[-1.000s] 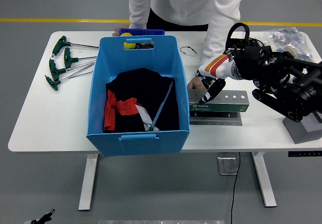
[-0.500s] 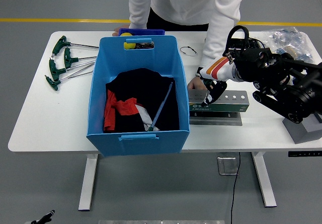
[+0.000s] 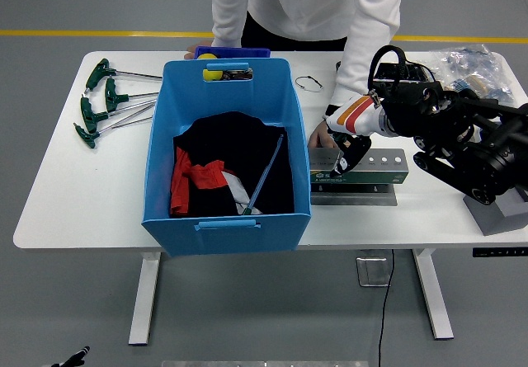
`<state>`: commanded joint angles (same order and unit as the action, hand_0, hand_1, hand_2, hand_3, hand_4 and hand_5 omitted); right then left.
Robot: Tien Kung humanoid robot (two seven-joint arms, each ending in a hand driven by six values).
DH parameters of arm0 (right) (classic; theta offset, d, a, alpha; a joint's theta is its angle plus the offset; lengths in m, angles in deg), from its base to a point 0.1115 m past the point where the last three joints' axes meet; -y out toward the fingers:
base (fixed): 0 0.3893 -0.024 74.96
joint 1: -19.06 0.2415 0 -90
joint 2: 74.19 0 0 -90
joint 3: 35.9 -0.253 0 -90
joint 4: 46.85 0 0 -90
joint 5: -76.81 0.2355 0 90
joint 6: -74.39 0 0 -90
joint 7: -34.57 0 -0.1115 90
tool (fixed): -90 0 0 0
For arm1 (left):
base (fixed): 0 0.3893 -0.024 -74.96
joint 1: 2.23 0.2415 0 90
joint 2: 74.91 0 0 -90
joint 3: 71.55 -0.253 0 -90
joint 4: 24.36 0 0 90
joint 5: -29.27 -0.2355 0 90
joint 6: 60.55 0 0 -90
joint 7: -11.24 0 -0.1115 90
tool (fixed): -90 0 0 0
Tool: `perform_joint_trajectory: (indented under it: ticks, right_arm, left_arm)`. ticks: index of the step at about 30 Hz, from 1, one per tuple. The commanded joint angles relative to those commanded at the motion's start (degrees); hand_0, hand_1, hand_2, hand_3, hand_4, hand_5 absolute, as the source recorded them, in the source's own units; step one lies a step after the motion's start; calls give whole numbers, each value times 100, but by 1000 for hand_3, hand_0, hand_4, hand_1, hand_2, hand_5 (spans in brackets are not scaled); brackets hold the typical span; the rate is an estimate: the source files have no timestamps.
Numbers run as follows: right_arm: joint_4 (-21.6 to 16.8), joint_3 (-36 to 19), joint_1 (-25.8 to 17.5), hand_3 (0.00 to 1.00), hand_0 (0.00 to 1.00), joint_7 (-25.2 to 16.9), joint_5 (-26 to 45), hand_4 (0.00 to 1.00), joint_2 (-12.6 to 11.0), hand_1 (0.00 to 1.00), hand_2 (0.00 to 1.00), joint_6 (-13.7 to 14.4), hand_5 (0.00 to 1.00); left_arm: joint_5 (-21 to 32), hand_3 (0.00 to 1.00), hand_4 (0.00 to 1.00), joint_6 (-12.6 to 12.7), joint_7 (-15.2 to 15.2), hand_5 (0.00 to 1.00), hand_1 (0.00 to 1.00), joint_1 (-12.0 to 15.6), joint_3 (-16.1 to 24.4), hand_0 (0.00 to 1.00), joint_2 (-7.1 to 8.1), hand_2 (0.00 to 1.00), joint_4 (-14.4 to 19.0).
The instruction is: Lift tool from toolbox,place it in box,lift tool from toolbox,place it in box
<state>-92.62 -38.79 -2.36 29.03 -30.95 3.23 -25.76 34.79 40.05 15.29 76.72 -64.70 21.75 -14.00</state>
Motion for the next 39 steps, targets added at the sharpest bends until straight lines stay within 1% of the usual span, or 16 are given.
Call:
perform_joint_trajectory:
  ticks: [1, 6, 7, 12, 13, 18, 19, 24, 25, 29, 30, 31, 34, 36, 37, 39]
  right_arm:
    - [-1, -4, 2, 214, 386, -6, 5, 998, -3, 206, 219, 27, 709]
    - [-3, -37, 12, 214, 386, -73, 41, 998, -28, 206, 219, 252, 709]
    - [-9, -54, 14, 154, 283, -103, 60, 897, -40, 157, 178, 341, 666]
    - [-23, -177, 51, 154, 283, -193, 120, 897, -100, 157, 178, 549, 666]
    - [-32, -199, 63, 116, 230, -209, 139, 787, -116, 115, 136, 568, 633]
    - [-72, -298, 111, 116, 230, -273, 250, 787, -190, 115, 136, 627, 633]
    - [-84, -322, 123, 93, 168, -295, 255, 771, -208, 69, 95, 646, 641]
    - [-159, -431, 196, 93, 168, -347, 352, 771, -306, 69, 95, 725, 641]
    - [-183, -452, 215, 70, 123, -356, 375, 753, -334, 24, 60, 735, 625]
    - [-268, -582, 278, 70, 123, -390, 442, 753, -452, 24, 60, 738, 625]
    - [-280, -614, 287, 70, 123, -397, 453, 753, -474, 24, 60, 735, 625]
    - [-289, -648, 297, 37, 52, -416, 476, 749, -498, 2, 34, 742, 640]
    - [-343, -788, 319, 37, 52, -473, 587, 749, -594, 2, 34, 772, 640]
    - [-421, -903, 305, 37, 52, -494, 610, 749, -655, 2, 34, 812, 640]
    - [-481, -1010, 279, 18, 2, -501, 602, 746, -688, 2, 8, 868, 651]
    - [-560, -1164, 239, 18, 2, -507, 577, 746, -726, 2, 8, 966, 651]
  left_arm:
    - [8, 635, 762, -1, 2, 552, 943, -2, -7, 917, 1, 914, 1]
    - [34, 635, 762, -1, 9, 552, 943, -7, -22, 917, 1, 914, -3]
    - [42, 634, 762, -1, 10, 552, 943, -8, -27, 916, 0, 914, -3]
    - [70, 634, 762, -2, 17, 552, 943, -14, -45, 916, 4, 914, -4]
    - [73, 633, 762, -2, 18, 553, 943, -14, -49, 916, 6, 914, -5]
    - [-116, 633, 762, 4, -16, 553, 943, -7, 149, 916, 9, 914, -5]
    - [-159, 634, 762, 5, -23, 552, 943, -3, 195, 916, 9, 914, -5]
    - [-318, 634, 762, 12, -52, 552, 943, 14, 368, 916, 10, 914, -5]
    - [-372, 634, 762, 14, -62, 552, 943, 19, 426, 916, 11, 914, -5]
    - [-576, 634, 762, 22, -98, 552, 943, 42, 645, 916, 14, 914, -5]
    - [-603, 634, 762, 23, -103, 552, 943, 46, 674, 916, 15, 914, -5]
    - [-626, 634, 763, 25, -108, 553, 942, 52, 701, 915, 16, 914, -5]
    - [-561, 634, 763, 31, -99, 553, 942, 70, 644, 915, 19, 914, -5]
    - [-594, 634, 763, 37, -106, 553, 942, 78, 681, 915, 19, 914, -5]
    - [-632, 635, 762, 39, -116, 552, 942, 80, 724, 915, 18, 913, -5]
    - [-630, 635, 762, 38, -119, 552, 942, 81, 723, 915, 18, 913, -5]
